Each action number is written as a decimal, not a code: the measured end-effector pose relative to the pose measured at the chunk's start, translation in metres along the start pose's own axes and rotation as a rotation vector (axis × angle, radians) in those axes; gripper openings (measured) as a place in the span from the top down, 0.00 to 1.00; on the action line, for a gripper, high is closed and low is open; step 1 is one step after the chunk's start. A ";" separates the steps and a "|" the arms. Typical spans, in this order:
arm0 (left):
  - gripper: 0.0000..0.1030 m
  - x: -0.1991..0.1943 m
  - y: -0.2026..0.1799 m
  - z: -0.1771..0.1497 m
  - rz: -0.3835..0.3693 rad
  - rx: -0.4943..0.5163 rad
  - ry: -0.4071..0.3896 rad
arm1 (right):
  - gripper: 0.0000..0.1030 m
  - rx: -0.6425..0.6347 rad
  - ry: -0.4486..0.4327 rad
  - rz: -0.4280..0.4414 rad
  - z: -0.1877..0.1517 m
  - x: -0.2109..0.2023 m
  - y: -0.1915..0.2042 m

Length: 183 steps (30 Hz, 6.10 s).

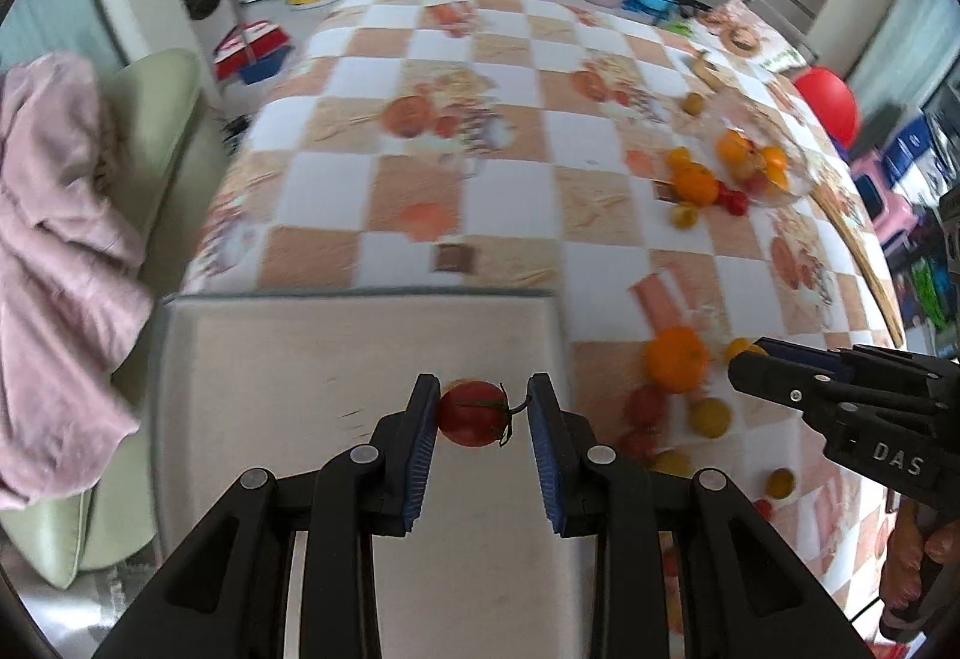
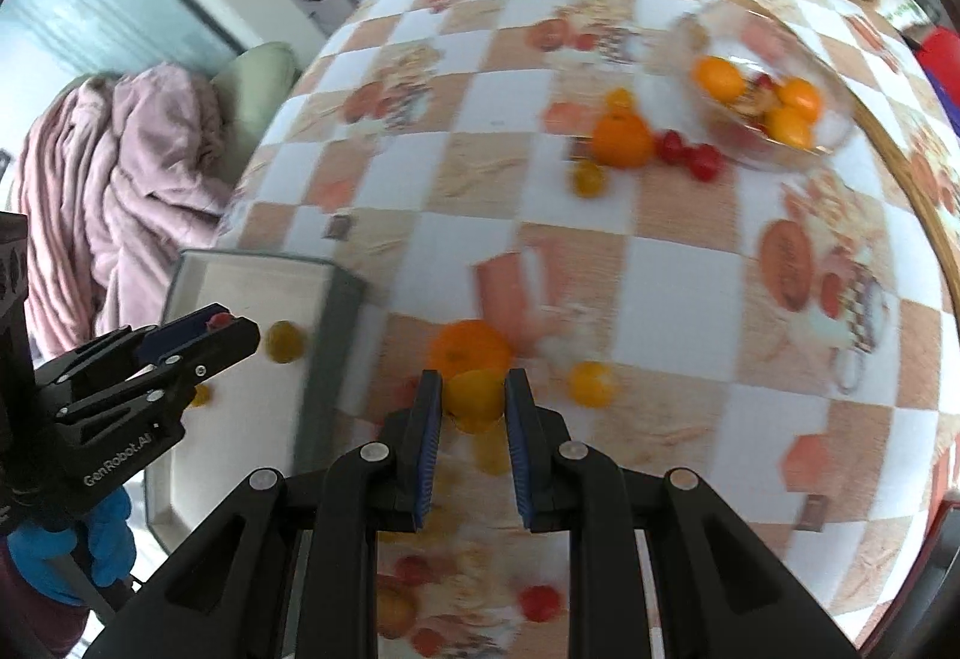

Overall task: Organize fruits
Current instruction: 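Carry both tomatoes over the white tray and open both tools to release them, then grasp a yellow plum with the left tool while the right tool grasps a yellow cherry tomato, then carry both fruits over the white tray and open both tools to release them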

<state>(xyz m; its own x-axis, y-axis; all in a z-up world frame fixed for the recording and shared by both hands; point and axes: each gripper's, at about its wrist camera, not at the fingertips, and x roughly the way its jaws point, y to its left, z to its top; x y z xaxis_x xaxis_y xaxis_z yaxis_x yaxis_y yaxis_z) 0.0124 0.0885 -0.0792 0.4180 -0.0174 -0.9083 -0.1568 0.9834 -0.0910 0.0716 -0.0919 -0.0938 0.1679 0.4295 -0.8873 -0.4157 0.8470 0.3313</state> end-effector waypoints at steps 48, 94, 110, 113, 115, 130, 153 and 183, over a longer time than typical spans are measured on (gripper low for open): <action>0.26 0.028 0.080 -0.028 0.236 -0.014 0.034 | 0.30 -0.086 0.052 0.072 0.044 0.073 0.104; 0.26 0.118 -0.152 0.099 -0.030 0.276 0.037 | 0.41 -0.048 -0.106 -0.211 -0.029 0.020 -0.055; 0.77 0.114 -0.155 0.093 -0.095 0.264 0.045 | 0.78 0.060 -0.094 -0.110 -0.019 0.013 -0.064; 0.77 0.099 -0.146 0.088 -0.104 0.241 0.031 | 0.78 0.117 -0.082 -0.090 -0.021 0.005 -0.077; 0.77 0.087 -0.139 0.084 -0.103 0.232 0.022 | 0.78 0.142 -0.072 -0.088 -0.022 -0.002 -0.081; 0.77 -0.007 -0.052 0.002 -0.027 0.135 0.028 | 0.78 0.034 0.010 -0.038 -0.035 -0.031 -0.016; 0.77 -0.009 0.074 -0.111 0.141 -0.103 0.154 | 0.78 -0.138 0.265 0.016 -0.040 0.062 0.127; 0.28 -0.006 0.075 -0.117 0.229 -0.052 0.163 | 0.23 -0.185 0.250 -0.029 -0.036 0.072 0.141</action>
<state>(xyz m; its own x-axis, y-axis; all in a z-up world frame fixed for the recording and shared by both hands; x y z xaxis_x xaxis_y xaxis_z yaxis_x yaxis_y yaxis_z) -0.1070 0.1411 -0.1287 0.2177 0.1711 -0.9609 -0.2780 0.9546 0.1070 -0.0068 0.0475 -0.1224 -0.0337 0.2958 -0.9547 -0.5731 0.7769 0.2609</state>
